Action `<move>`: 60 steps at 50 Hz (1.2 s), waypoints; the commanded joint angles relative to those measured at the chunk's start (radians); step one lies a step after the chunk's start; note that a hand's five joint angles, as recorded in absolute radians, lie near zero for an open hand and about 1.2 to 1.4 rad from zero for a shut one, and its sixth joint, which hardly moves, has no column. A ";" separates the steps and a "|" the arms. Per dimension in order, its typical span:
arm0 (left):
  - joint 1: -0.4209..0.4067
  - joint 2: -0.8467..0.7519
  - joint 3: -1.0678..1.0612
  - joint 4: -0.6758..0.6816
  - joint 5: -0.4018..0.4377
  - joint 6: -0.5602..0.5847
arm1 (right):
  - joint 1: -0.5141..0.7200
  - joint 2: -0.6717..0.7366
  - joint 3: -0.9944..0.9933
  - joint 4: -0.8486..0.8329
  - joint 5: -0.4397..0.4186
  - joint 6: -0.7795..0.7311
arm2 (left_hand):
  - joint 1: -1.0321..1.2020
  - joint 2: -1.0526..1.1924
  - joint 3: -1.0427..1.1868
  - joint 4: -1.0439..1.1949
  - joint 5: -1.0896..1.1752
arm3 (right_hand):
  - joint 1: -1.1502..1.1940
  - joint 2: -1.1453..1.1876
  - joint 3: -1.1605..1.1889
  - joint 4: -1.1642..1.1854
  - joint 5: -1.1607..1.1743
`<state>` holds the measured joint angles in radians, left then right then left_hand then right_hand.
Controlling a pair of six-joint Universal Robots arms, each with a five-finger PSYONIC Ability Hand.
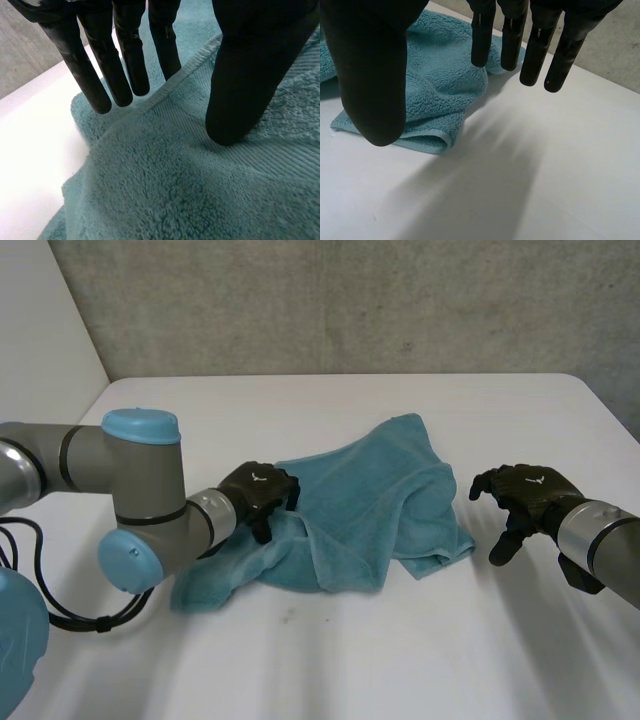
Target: Fold the laundry
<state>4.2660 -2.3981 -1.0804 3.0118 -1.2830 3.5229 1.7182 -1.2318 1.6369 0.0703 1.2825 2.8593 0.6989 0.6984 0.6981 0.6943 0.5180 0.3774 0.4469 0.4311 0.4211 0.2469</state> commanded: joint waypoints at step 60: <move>0.169 0.468 -0.337 0.190 -0.226 -0.004 | 0.040 0.262 -0.109 -0.093 -0.035 0.267 | 0.697 0.698 0.698 0.702 0.704 | 0.329 0.260 0.276 0.286 0.285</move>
<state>4.4237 -1.9309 -1.4079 3.2017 -1.5126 3.5202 1.7260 -1.0118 1.5720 0.0052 1.2212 3.1322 1.1826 1.2176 1.2147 1.2169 1.0277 0.4469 0.5121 0.5216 0.5239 0.3294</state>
